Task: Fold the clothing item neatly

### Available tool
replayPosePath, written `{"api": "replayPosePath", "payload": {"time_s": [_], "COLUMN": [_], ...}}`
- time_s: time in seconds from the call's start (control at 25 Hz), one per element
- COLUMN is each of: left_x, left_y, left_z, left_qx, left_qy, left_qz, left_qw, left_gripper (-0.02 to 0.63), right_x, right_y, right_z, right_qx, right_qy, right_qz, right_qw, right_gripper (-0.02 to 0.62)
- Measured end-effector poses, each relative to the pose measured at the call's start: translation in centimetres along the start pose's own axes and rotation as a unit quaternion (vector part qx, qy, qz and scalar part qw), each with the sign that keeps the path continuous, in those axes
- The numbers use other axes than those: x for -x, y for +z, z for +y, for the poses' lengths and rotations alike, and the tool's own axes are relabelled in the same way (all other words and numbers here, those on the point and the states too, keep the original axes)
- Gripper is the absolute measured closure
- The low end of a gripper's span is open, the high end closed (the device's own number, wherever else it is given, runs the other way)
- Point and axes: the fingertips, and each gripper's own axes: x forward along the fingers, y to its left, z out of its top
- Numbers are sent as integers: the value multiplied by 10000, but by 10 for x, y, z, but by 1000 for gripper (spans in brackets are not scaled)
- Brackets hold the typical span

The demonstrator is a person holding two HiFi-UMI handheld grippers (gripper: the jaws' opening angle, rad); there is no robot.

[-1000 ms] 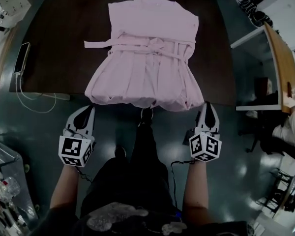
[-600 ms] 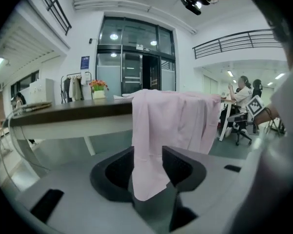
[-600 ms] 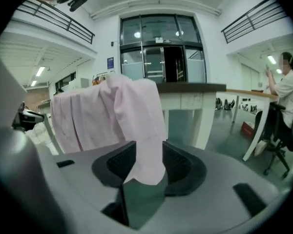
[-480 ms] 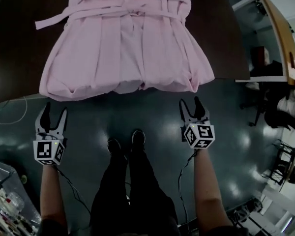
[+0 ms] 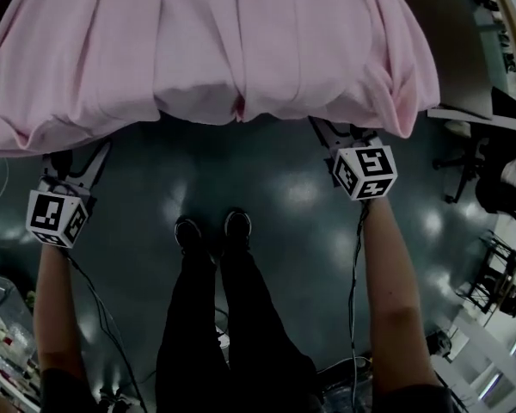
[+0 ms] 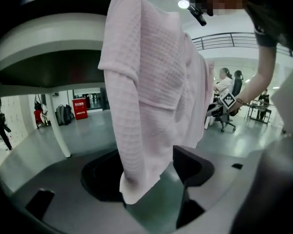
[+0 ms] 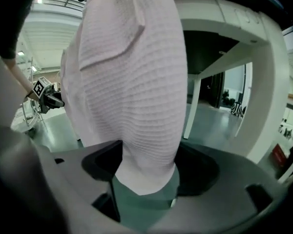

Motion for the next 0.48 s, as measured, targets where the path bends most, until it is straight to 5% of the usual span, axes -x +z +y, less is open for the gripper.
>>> {"api": "replayPosePath", "payload": {"time_s": [0.12,0.2,0.24,0.48], "left_x": [-5,3,8,54], "left_y": [9,10,11,22], "left_z": [-6,-12,-17,-76], "left_qx": [80,88,122,274], "left_qy": [-166,-102,-98,-477], "left_qz": [-62,-12,16,116], "left_qw": [9998,9999,9999,9984], "left_gripper": [302,473,573,589], "right_x": [-2,12,20,92], "right_y": [13,15,14,9], "right_z": [15,26,32,68], "right_qx": [-41,-119,-194,-574], "right_qy": [41,-119,-172,-373], "right_qz": [-134,-144,-129,-44], "right_qw": [9999,9998,9996,9976], "right_gripper": [325,577,595,594]}}
